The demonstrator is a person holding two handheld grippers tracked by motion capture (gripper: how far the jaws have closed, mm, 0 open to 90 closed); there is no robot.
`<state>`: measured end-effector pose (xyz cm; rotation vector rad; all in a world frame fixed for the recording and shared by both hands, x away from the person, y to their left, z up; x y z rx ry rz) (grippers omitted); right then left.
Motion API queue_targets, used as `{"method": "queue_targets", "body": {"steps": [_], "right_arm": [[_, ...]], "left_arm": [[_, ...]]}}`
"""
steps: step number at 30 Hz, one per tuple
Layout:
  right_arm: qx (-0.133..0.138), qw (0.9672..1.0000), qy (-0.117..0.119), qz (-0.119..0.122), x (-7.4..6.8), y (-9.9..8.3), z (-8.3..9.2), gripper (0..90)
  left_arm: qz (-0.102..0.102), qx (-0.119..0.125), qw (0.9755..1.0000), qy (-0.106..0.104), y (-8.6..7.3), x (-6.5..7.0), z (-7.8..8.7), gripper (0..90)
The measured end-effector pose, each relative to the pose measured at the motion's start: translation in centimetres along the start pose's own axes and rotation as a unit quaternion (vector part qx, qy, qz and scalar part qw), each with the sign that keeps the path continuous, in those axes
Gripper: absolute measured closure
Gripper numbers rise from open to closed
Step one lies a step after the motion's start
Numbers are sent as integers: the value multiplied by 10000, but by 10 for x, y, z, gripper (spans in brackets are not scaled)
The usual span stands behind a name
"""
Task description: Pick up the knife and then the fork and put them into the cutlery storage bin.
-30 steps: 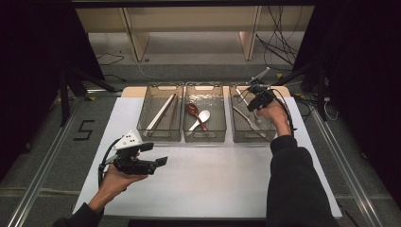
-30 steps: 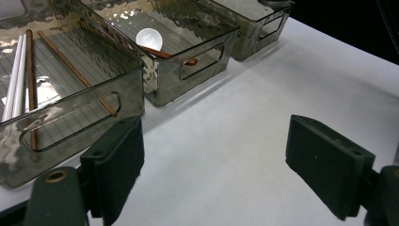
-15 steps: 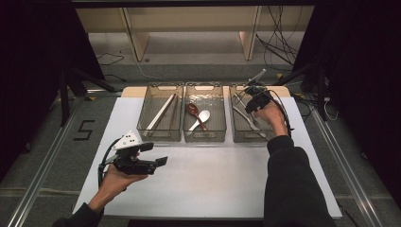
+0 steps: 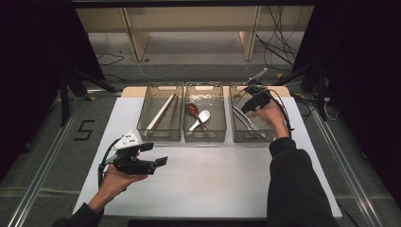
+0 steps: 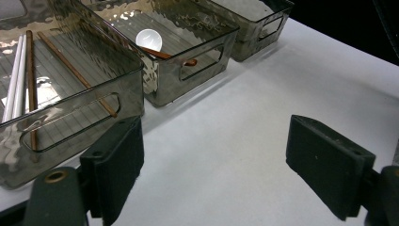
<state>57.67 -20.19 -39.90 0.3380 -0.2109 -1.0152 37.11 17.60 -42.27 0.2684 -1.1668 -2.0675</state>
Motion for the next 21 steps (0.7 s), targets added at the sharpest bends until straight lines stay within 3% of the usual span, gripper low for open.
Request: {"method": "queue_targets", "body": {"steps": [11,21], "right_arm": [[354,9992,180,83,-11,-7,11,483],[872,9953,381,166,-30,-22,23,403]], "left_arm": [[1,6,10000,0,0,0,0,190],[-30,-30,10000,-6,0,0,0,190]]}}
Point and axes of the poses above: each handheld gripper's, and its own axes: z roughly backward along the jaws, y roughly out of its top, x roughly to its right, the point moved 3 cm from there along -z, roughly forward along the jaws, and after that the axes turned 5 degrees about -x, right-handed, at the moved point
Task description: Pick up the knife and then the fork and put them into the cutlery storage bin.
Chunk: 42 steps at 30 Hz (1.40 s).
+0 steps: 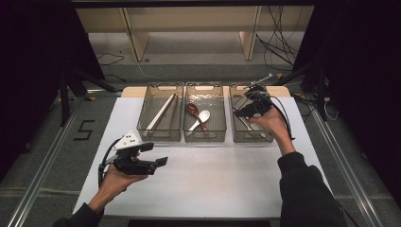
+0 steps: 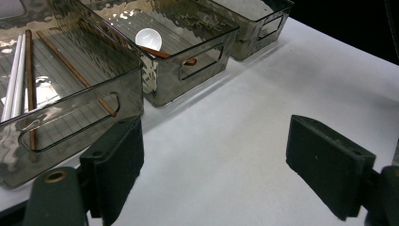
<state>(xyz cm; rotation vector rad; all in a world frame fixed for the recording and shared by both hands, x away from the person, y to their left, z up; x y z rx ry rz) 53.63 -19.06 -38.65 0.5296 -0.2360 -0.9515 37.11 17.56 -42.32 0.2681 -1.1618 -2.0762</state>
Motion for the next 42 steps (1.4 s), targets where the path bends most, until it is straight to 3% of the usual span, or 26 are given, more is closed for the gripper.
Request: {"method": "queue_targets", "body": {"steps": [9,22,42], "right_arm": [[362,9992,119,105,-20,-12,9,355],[837,9958,353,87,-37,-32,23,320],[1396,9866,828,132,-62,-62,37,271]], "left_arm": [[1,-3,10000,3,0,0,0,190],[29,14,10000,11,0,0,0,190],[56,-2,10000,38,0,-1,0,189]]}}
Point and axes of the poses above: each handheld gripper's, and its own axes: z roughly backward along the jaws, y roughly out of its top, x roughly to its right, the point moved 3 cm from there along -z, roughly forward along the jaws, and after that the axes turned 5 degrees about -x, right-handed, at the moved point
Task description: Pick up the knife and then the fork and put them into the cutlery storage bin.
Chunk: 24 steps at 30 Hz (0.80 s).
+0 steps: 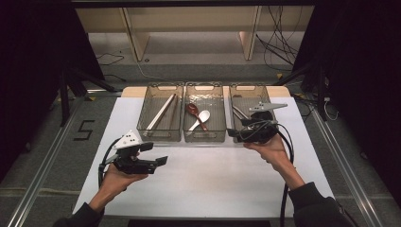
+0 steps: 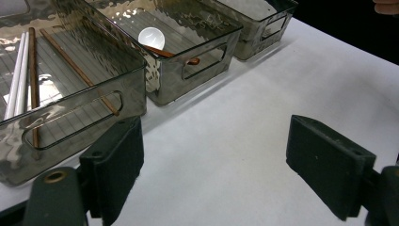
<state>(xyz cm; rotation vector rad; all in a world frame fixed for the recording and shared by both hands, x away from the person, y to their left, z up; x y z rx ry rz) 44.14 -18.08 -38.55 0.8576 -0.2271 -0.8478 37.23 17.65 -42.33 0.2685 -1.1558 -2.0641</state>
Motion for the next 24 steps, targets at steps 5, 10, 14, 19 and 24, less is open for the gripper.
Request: {"method": "queue_targets", "body": {"steps": [5,10,14,19,24], "right_arm": [[89,10000,32,16,-6,-9,6,263],[162,9998,65,39,-12,-20,12,259],[242,9996,71,107,-17,-30,17,261],[303,9995,70,98,-22,-41,21,253],[337,9994,53,37,-25,-52,23,241]], "left_arm": [[4,8,10000,-8,-1,1,1,189],[-12,42,10000,-8,-1,1,3,189],[-41,12,10000,-15,-1,1,2,189],[-14,43,10000,-26,-1,2,2,189],[9,56,10000,-47,0,1,3,189]]}}
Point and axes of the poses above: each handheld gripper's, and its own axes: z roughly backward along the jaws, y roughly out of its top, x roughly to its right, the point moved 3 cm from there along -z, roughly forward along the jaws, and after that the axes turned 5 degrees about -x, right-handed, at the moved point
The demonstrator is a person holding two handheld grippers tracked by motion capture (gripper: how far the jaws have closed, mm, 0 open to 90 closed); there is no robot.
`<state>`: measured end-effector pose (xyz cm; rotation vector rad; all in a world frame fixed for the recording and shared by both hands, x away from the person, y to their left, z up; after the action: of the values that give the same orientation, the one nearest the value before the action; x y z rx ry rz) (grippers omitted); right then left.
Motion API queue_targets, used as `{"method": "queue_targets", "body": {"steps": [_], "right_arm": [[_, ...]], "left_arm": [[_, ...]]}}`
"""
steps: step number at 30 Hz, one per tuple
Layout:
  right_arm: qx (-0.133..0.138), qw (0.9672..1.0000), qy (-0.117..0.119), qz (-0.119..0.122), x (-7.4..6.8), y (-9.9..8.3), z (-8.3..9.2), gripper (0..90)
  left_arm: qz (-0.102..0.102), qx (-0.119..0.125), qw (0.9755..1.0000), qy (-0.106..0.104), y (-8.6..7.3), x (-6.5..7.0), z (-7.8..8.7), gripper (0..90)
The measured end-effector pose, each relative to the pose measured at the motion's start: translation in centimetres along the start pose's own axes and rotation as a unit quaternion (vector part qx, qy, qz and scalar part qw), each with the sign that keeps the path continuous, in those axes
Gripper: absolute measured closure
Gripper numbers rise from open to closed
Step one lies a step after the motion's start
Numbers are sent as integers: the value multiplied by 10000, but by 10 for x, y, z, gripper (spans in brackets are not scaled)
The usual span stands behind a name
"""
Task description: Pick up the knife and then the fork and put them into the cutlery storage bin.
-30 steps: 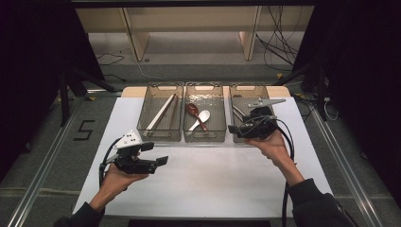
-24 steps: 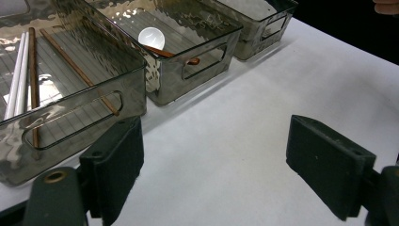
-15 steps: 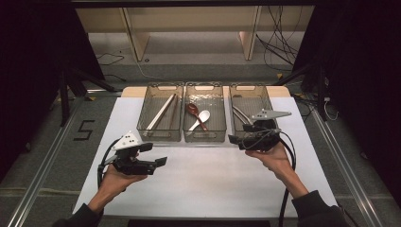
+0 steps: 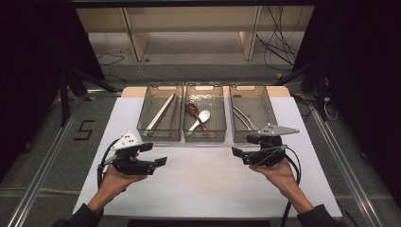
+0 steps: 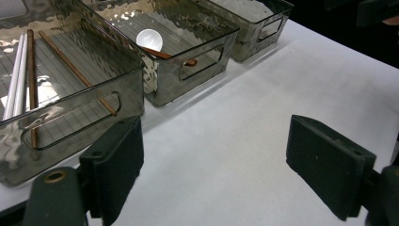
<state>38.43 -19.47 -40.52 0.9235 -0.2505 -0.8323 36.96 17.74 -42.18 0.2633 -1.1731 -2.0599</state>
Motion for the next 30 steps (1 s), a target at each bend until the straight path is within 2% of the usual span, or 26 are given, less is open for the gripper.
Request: {"method": "queue_targets", "body": {"steps": [9,14,30], "right_arm": [[57,10000,-51,-42,-5,-21,7,234],[-29,10000,-88,-26,-6,-29,8,226],[-40,9998,-161,-130,-9,-40,17,206]], "left_arm": [[13,3,10000,-13,0,0,0,188],[8,15,10000,-29,1,0,0,188],[-2,37,10000,-62,1,1,1,188]]}}
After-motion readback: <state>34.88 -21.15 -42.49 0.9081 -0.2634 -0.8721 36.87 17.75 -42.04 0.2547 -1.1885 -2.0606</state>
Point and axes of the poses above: each handheld gripper's, and its own axes: z roughly backward along the jaws, y roughly out of its top, x roughly to its right, the point moved 3 cm from there along -z, roughly forward along the jaws, and after that the axes turned 5 degrees about -x, right-handed, at the moved point
